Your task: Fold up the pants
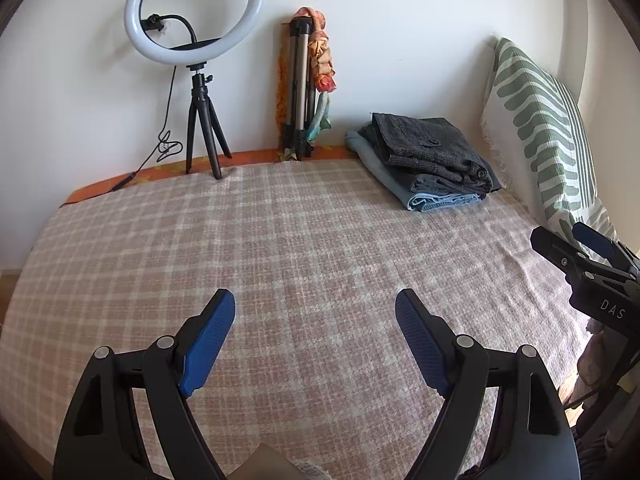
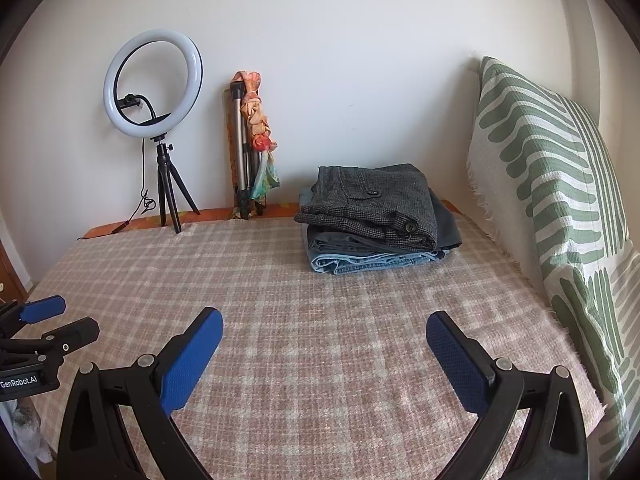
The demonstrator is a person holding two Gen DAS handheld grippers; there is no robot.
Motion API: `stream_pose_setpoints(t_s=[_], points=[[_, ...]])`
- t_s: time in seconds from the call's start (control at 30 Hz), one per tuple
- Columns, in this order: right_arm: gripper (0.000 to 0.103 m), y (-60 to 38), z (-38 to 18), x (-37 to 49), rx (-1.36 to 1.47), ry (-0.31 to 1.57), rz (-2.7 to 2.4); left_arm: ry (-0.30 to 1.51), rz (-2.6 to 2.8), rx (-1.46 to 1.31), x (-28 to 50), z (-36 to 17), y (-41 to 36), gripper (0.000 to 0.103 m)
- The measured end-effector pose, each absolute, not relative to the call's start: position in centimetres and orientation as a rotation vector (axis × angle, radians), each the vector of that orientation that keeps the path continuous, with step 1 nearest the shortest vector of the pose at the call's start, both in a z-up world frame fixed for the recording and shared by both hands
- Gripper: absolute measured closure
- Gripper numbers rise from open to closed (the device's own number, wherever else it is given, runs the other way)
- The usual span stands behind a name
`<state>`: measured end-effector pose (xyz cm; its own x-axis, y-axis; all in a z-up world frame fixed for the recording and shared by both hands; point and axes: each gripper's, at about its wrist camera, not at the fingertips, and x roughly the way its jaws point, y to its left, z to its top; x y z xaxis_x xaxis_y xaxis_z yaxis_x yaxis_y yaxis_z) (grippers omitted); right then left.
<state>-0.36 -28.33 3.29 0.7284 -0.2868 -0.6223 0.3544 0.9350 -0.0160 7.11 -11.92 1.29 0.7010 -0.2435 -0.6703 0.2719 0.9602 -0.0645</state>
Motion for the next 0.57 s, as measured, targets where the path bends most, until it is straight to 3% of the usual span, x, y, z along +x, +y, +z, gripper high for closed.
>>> stream_pose_setpoints(t_s=[0.57], points=[[0.000, -28.32, 3.23, -0.32, 0.105, 0.669, -0.353, 0.732, -0.291, 0.044, 6.96, 1.44, -11.61, 0.020]])
